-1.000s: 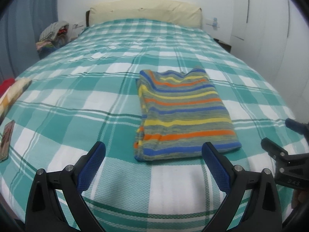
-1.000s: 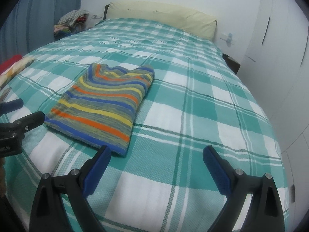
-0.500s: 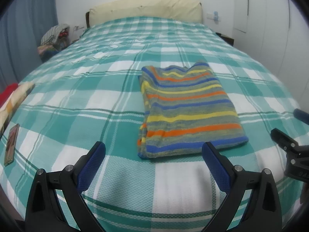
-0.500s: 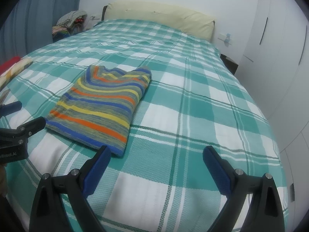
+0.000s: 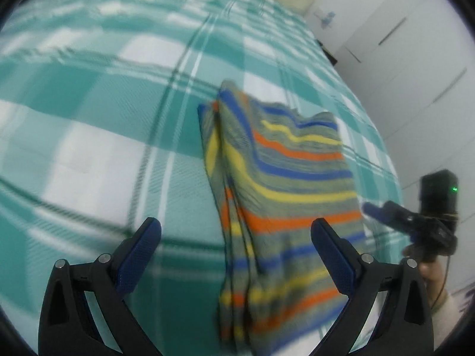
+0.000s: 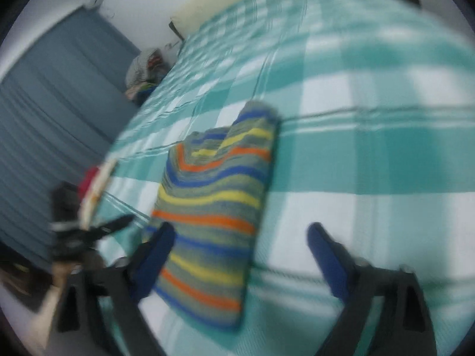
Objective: Fold small clothes
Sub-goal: 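Grasp the sweater edge with the left gripper while the right gripper grasps it too, then fold the held edge over the sweater with both grippers and release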
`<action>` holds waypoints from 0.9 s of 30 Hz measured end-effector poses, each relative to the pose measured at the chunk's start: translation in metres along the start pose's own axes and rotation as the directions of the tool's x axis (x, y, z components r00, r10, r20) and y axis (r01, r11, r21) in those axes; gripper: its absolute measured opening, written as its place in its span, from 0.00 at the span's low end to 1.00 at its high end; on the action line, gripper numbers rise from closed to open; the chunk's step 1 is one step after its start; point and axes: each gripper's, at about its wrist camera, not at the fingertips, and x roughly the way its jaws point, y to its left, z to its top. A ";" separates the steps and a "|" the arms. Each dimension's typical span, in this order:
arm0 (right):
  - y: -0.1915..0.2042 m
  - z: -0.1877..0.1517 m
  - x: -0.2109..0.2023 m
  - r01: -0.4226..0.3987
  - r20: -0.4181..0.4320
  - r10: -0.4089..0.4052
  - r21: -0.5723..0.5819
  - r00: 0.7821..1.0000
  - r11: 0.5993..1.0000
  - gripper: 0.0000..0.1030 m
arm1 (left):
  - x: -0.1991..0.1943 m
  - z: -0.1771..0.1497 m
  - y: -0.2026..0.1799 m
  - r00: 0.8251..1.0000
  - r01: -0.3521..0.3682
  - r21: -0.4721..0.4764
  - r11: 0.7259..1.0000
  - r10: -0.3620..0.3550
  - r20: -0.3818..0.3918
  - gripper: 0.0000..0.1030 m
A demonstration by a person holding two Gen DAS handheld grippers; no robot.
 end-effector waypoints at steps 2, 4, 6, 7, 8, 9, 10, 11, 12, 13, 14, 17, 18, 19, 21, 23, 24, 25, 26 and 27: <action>-0.010 0.011 0.033 -0.063 -0.054 0.066 0.048 0.996 0.997 0.70 | 0.009 0.004 -0.002 0.999 0.037 0.001 0.999 -0.037 0.013 0.98; -0.009 0.015 0.062 -0.129 -0.084 0.134 0.064 0.987 0.990 0.66 | 0.017 0.009 -0.009 0.994 0.107 0.022 0.994 -0.108 0.018 0.96; 0.000 0.017 0.082 -0.138 -0.102 0.142 0.044 0.985 0.989 0.64 | 0.032 0.011 -0.016 0.991 0.129 0.039 0.991 -0.128 -0.024 0.68; 0.007 0.018 0.090 -0.127 -0.101 0.129 0.024 0.987 0.992 0.62 | 0.038 0.011 -0.019 0.997 0.077 0.064 0.995 -0.075 -0.035 0.29; 0.015 0.017 0.096 -0.093 -0.091 0.092 -0.010 0.992 0.996 0.47 | 0.040 0.010 -0.021 0.998 0.053 0.078 0.996 -0.050 -0.033 0.20; 0.021 0.017 0.098 -0.048 -0.080 0.045 -0.042 0.996 0.998 0.28 | 0.038 0.009 -0.020 0.997 0.069 0.059 0.996 -0.068 -0.025 0.18; 0.030 0.016 0.097 0.006 -0.065 -0.013 -0.095 0.998 0.995 0.28 | 0.033 0.010 -0.021 0.997 0.075 0.039 0.996 -0.074 -0.013 0.16; 0.036 0.015 0.095 0.034 -0.050 -0.041 -0.133 0.998 0.991 0.26 | 0.024 0.012 -0.026 0.997 0.083 0.036 0.996 -0.083 0.006 0.16; 0.050 0.011 0.088 0.074 -0.017 -0.080 -0.203 0.997 0.976 0.25 | 0.012 0.014 -0.036 0.995 0.086 0.061 0.994 -0.089 0.040 0.16; 0.060 0.010 0.081 0.088 0.006 -0.089 -0.244 0.996 0.966 0.25 | 0.002 0.016 -0.043 0.994 0.082 0.085 0.993 -0.087 0.060 0.16; 0.074 0.009 0.068 0.089 0.041 -0.080 -0.293 0.996 0.952 0.25 | -0.010 0.018 -0.055 0.993 0.076 0.117 0.990 -0.087 0.086 0.16; 0.099 0.014 0.031 0.068 0.118 -0.029 -0.341 0.993 0.938 0.25 | -0.035 0.025 -0.083 0.984 0.062 0.190 0.980 -0.092 0.152 0.17; 0.101 0.019 0.023 0.065 0.133 -0.020 -0.342 0.991 0.938 0.25 | -0.035 0.026 -0.087 0.983 0.058 0.202 0.978 -0.092 0.161 0.26; 0.100 0.027 0.014 0.060 0.148 -0.011 -0.332 0.989 0.941 0.25 | -0.032 0.027 -0.090 0.983 0.042 0.211 0.977 -0.077 0.165 0.44; 0.085 0.039 0.012 0.056 0.139 -0.016 -0.293 0.990 0.954 0.40 | -0.016 0.020 -0.084 0.982 -0.098 0.204 0.974 0.062 0.176 0.83; 0.052 0.047 0.016 0.158 0.106 -0.138 -0.214 0.985 0.964 0.79 | -0.010 0.010 -0.075 0.961 -0.223 0.192 0.956 0.184 0.206 0.85; 0.038 0.046 0.015 0.232 0.118 -0.213 -0.189 0.970 0.954 0.86 | -0.008 0.005 -0.072 0.945 -0.289 0.186 0.939 0.249 0.213 0.85; 0.021 0.039 0.008 0.309 0.135 -0.289 -0.166 0.948 0.936 0.86 | -0.012 0.002 -0.073 0.931 -0.331 0.186 0.925 0.288 0.225 0.86; 0.011 0.033 0.001 0.350 0.137 -0.331 -0.155 0.934 0.924 0.86 | -0.017 -0.001 -0.076 0.915 -0.368 0.188 0.911 0.319 0.247 0.86; 0.005 0.026 -0.006 0.385 0.140 -0.366 -0.147 0.920 0.911 0.86 | -0.023 -0.004 -0.081 0.898 -0.401 0.191 0.896 0.344 0.274 0.87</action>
